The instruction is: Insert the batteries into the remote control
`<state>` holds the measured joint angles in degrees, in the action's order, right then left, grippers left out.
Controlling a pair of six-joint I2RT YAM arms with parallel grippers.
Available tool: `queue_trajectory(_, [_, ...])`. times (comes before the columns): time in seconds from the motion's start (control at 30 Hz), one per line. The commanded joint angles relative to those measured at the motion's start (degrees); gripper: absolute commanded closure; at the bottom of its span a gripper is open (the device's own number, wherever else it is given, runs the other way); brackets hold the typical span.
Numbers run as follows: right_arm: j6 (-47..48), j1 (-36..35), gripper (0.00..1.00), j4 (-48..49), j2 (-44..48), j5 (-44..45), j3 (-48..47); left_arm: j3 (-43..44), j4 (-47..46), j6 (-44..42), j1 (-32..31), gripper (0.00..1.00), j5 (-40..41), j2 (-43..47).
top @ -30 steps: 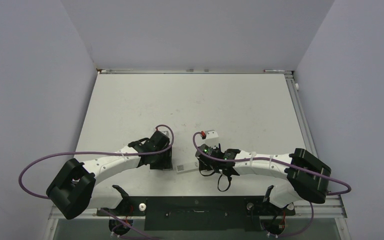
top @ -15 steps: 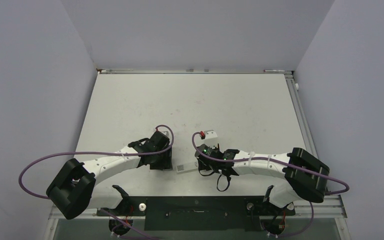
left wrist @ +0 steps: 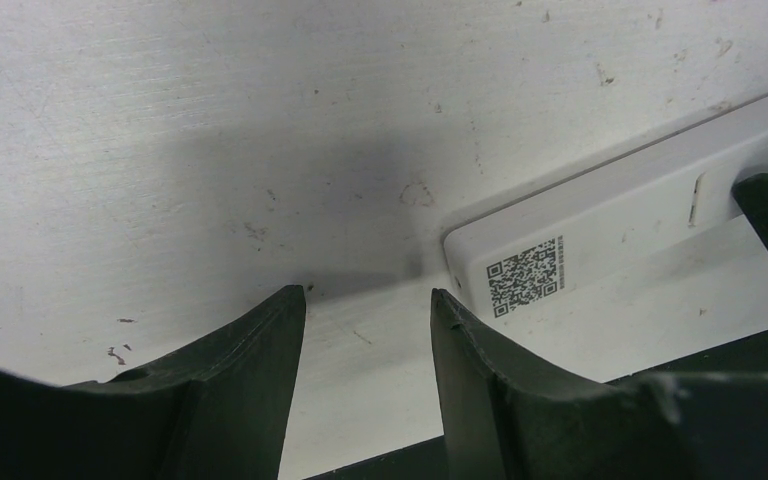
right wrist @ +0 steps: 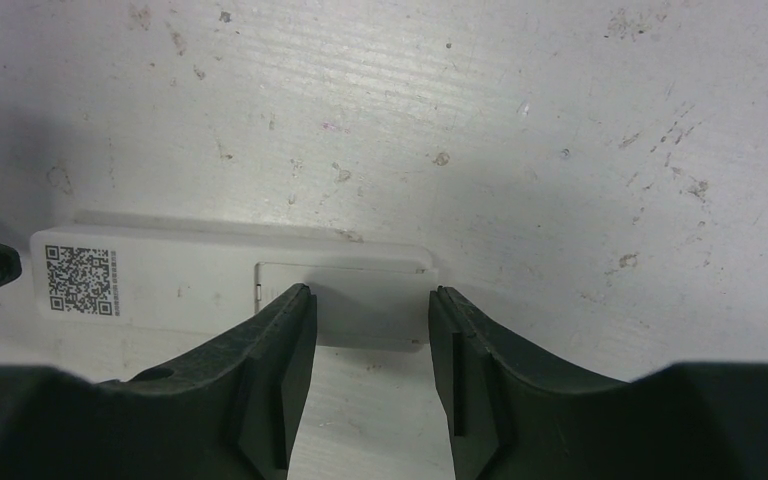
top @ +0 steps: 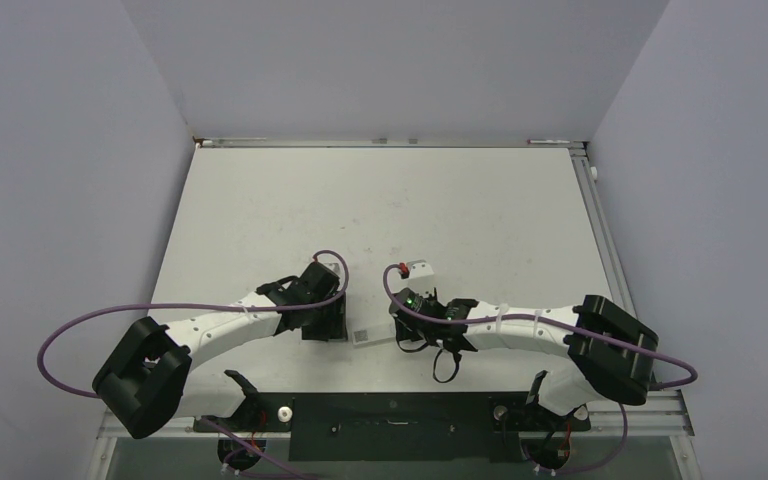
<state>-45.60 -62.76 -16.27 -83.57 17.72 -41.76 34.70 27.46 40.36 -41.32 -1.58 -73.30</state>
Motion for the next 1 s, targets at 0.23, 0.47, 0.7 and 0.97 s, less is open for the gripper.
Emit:
queue_trajectory(0.23, [-0.7,-3.4,0.57,0.9,-3.5,0.3,-0.9,-0.2,-3.6,1.0,-1.7,0.54,-3.2,-1.7])
queue_trajectory(0.47, [-1.3,-4.2,0.57,1.0,-3.9,0.4,-1.2,-0.4,-4.5,1.9,-3.1,0.55,-3.3,-2.7])
queue_trajectory(0.7, [-1.5,-4.5,0.57,-0.3,-3.1,1.7,-1.4,0.1,-4.1,1.9,-3.5,0.55,-2.7,-2.8])
queue_trajectory(0.97, [-1.2,-4.3,0.55,-2.9,-2.0,3.9,-2.7,0.3,-3.1,1.8,-3.4,0.55,-1.4,-2.5])
